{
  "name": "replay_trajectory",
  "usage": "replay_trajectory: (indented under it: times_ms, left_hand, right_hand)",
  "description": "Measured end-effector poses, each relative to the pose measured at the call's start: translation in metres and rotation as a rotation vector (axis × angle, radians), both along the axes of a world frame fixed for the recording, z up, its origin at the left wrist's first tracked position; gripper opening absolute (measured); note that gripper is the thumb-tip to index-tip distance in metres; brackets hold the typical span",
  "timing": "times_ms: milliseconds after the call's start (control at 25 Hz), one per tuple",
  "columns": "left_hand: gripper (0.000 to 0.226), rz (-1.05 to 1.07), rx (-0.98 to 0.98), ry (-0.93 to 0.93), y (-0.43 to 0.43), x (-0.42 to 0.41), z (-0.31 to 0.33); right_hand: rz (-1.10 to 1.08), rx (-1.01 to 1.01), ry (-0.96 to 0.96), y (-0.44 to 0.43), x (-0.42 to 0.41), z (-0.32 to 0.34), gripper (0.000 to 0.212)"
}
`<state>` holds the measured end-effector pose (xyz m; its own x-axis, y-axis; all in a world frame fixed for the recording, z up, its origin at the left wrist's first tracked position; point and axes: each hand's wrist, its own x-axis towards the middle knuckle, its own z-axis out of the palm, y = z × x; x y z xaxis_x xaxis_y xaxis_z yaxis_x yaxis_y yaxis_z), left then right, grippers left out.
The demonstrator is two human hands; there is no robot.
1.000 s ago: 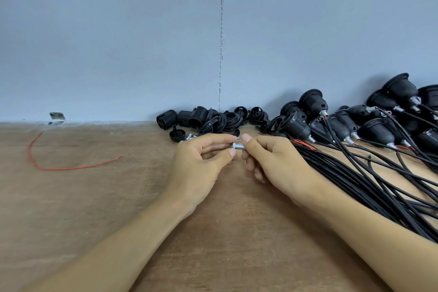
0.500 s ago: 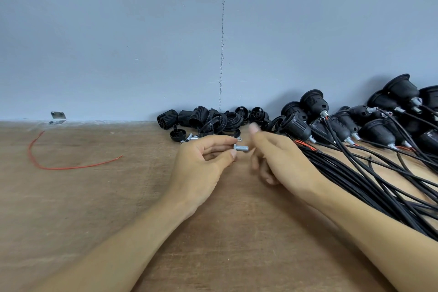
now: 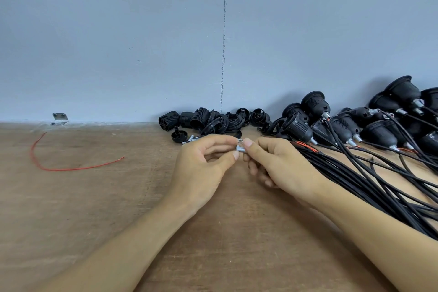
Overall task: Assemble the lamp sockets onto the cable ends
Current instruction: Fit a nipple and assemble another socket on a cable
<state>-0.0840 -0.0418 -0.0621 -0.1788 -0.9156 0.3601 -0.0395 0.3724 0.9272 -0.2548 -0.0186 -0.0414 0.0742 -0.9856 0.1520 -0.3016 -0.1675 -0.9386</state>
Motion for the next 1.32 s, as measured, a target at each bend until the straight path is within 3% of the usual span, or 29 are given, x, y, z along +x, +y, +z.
replay_trajectory:
  times_ms: [120, 320, 440, 600, 760, 1000, 1200, 1320]
  left_hand:
    - [0.039, 0.036, 0.023, -0.001, 0.000, -0.003, -0.001]
    - [0.019, 0.033, 0.159, 0.085, -0.001, -0.004, 0.004]
    - [0.024, -0.007, 0.082, 0.120, 0.002, -0.005, 0.009]
    - [0.023, 0.071, 0.099, 0.160, 0.000, -0.005, 0.008]
    - [0.030, -0.069, 0.228, 0.120, 0.001, -0.006, 0.003]
    - [0.026, -0.021, 0.128, 0.247, -0.002, -0.003, 0.008]
    - [0.023, 0.017, 0.156, 0.120, 0.002, -0.008, 0.001]
    - [0.030, -0.018, 0.071, 0.123, 0.002, -0.008, 0.004]
  right_hand:
    - [0.025, 0.054, -0.073, -0.001, 0.001, 0.002, 0.041]
    - [-0.018, 0.043, -0.005, -0.001, 0.002, 0.000, 0.041]
    - [-0.123, 0.049, 0.054, -0.004, 0.000, -0.002, 0.042]
    - [-0.155, 0.040, -0.021, -0.005, -0.002, -0.001, 0.041]
    - [-0.113, 0.043, 0.026, -0.004, -0.001, -0.001, 0.042]
    - [-0.136, -0.019, 0.170, -0.006, 0.005, -0.008, 0.042]
    - [-0.214, -0.032, 0.114, -0.011, -0.002, -0.013, 0.037]
    - [-0.262, -0.041, 0.157, -0.014, -0.002, -0.016, 0.037]
